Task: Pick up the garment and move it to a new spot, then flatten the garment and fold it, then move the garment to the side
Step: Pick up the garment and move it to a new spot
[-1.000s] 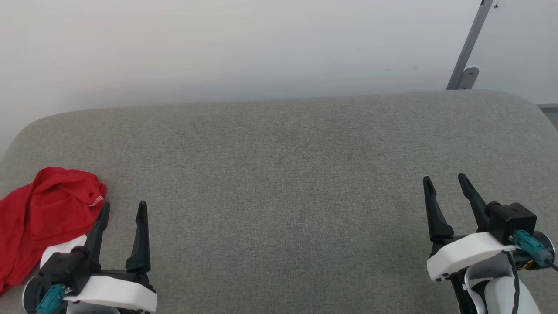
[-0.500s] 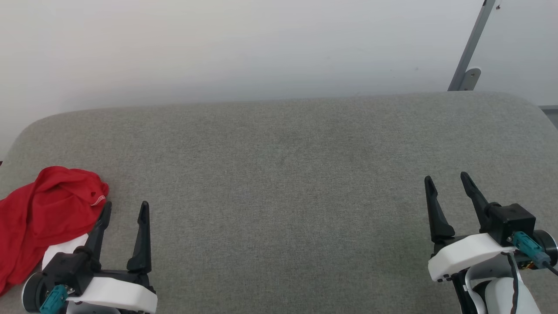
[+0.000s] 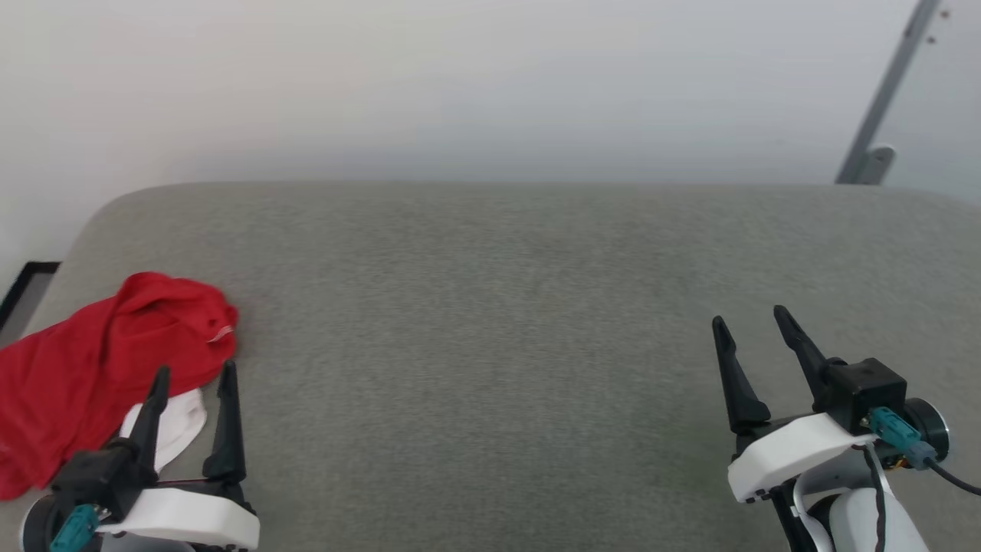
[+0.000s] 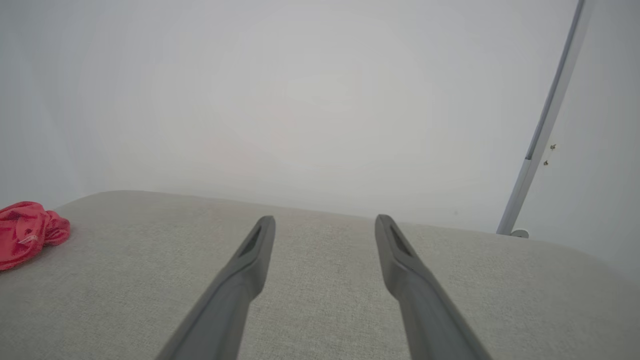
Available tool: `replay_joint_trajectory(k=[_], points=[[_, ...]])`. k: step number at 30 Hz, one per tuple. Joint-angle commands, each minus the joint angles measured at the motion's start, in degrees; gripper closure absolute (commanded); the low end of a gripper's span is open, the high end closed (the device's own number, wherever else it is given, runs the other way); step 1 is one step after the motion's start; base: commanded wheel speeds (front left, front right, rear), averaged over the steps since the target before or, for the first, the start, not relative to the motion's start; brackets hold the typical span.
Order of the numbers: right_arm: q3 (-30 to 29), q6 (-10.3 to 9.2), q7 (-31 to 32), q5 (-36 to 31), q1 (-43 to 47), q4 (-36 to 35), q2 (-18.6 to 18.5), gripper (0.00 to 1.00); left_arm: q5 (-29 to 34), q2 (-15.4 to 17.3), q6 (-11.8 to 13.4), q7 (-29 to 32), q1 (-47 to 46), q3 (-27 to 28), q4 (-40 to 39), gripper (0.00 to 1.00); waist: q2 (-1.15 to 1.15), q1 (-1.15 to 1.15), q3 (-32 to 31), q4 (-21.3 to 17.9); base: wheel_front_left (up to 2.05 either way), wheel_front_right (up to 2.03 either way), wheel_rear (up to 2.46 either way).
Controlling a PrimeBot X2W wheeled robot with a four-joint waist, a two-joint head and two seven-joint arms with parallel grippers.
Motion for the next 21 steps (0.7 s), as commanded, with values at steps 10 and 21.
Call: replay_joint_trajectory(k=[10, 21], points=[[4.93, -0.02, 0.82, 2.29, -1.14, 1.06, -0.42, 0.00, -0.61, 0.43, 3.10, -0.17, 1.85, 2.96, 0.48, 0.00, 0.00, 0.00, -2.62, 11.42, 0.00, 0.00, 0.00], [7.51, -0.02, 0.05, 4.34, -2.05, 1.96, -0.34, 0.00, -1.40, 1.14, 5.14, 1.11, 4.17, 4.81, -1.93, 0.00, 0.00, 0.00, -3.23, 19.80, 0.00, 0.00, 0.00]])
